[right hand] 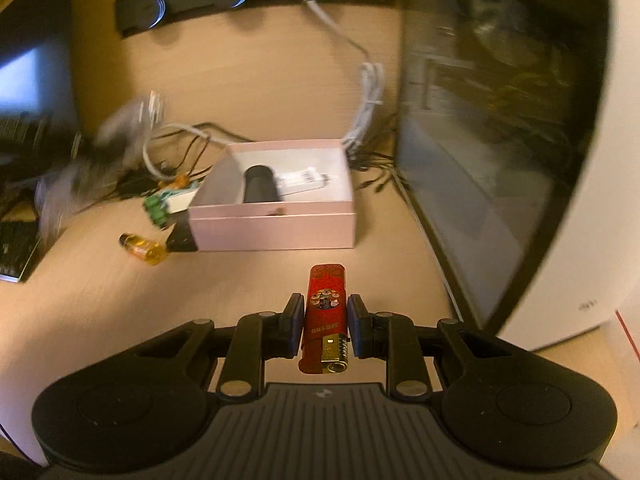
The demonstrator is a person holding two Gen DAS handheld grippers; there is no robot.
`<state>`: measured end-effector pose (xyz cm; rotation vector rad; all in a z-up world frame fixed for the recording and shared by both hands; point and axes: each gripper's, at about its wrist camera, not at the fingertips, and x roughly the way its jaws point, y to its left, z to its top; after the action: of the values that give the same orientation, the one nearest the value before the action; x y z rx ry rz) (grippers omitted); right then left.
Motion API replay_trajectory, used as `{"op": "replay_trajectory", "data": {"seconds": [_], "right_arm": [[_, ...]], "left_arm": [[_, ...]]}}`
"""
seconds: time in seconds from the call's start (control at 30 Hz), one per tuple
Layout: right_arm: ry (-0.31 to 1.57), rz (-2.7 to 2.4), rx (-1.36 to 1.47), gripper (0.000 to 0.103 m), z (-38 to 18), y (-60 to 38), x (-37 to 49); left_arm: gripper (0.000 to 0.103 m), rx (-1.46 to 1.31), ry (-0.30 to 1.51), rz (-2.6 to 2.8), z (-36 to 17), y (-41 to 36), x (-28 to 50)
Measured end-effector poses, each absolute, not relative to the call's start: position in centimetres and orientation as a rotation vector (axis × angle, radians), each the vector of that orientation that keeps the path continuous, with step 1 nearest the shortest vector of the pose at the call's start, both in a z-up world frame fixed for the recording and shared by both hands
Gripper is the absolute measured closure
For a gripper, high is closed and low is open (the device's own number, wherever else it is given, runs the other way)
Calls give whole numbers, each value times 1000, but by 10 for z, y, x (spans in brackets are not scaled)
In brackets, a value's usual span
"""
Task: Organize rigid objects
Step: 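Drop the bag into the pink box with the left gripper while the right lifts the lighter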
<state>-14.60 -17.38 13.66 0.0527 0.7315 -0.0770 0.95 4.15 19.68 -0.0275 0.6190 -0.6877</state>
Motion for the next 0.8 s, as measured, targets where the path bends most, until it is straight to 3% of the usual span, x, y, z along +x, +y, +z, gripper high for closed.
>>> {"op": "replay_trajectory", "data": {"seconds": [0.2, 0.43, 0.8], "right_arm": [[718, -65, 79, 80, 129, -193, -159], [722, -35, 54, 80, 116, -206, -167], [765, 39, 29, 80, 103, -227, -141]], "left_arm": [[80, 18, 570, -666, 208, -20, 71], [77, 212, 641, -596, 174, -78, 117], [77, -122, 738, -439, 130, -18, 85]]}}
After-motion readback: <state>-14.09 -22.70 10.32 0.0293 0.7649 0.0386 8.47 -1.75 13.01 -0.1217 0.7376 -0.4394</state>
